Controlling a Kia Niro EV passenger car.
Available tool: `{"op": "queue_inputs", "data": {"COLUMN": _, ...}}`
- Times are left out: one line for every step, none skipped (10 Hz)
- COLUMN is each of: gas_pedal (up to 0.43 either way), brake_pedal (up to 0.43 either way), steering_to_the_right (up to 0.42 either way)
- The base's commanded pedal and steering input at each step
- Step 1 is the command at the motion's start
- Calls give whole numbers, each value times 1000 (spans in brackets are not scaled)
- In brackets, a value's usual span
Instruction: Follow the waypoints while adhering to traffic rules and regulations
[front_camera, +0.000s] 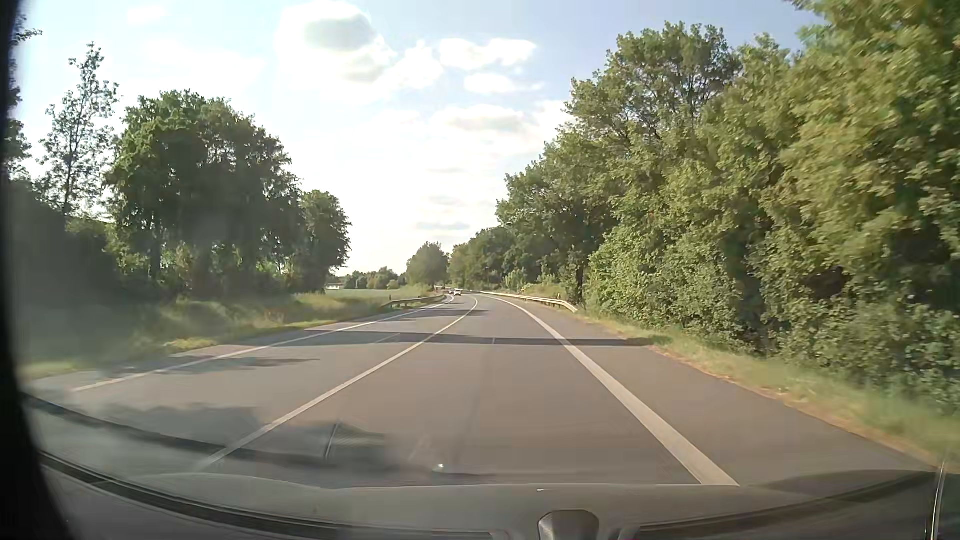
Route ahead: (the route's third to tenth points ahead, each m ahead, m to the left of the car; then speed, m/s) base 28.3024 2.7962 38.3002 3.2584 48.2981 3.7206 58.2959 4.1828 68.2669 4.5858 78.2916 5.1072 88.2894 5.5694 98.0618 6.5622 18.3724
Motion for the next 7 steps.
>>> {"op": "queue_inputs", "data": {"gas_pedal": 177, "brake_pedal": 6, "steering_to_the_right": -3}}
{"op": "queue_inputs", "data": {"gas_pedal": 177, "brake_pedal": 6, "steering_to_the_right": -4}}
{"op": "queue_inputs", "data": {"gas_pedal": 177, "brake_pedal": 6, "steering_to_the_right": -4}}
{"op": "queue_inputs", "data": {"gas_pedal": 177, "brake_pedal": 6, "steering_to_the_right": -4}}
{"op": "queue_inputs", "data": {"gas_pedal": 177, "brake_pedal": 6, "steering_to_the_right": -4}}
{"op": "queue_inputs", "data": {"gas_pedal": 177, "brake_pedal": 6, "steering_to_the_right": -4}}
{"op": "queue_inputs", "data": {"gas_pedal": 177, "brake_pedal": 6, "steering_to_the_right": -4}}
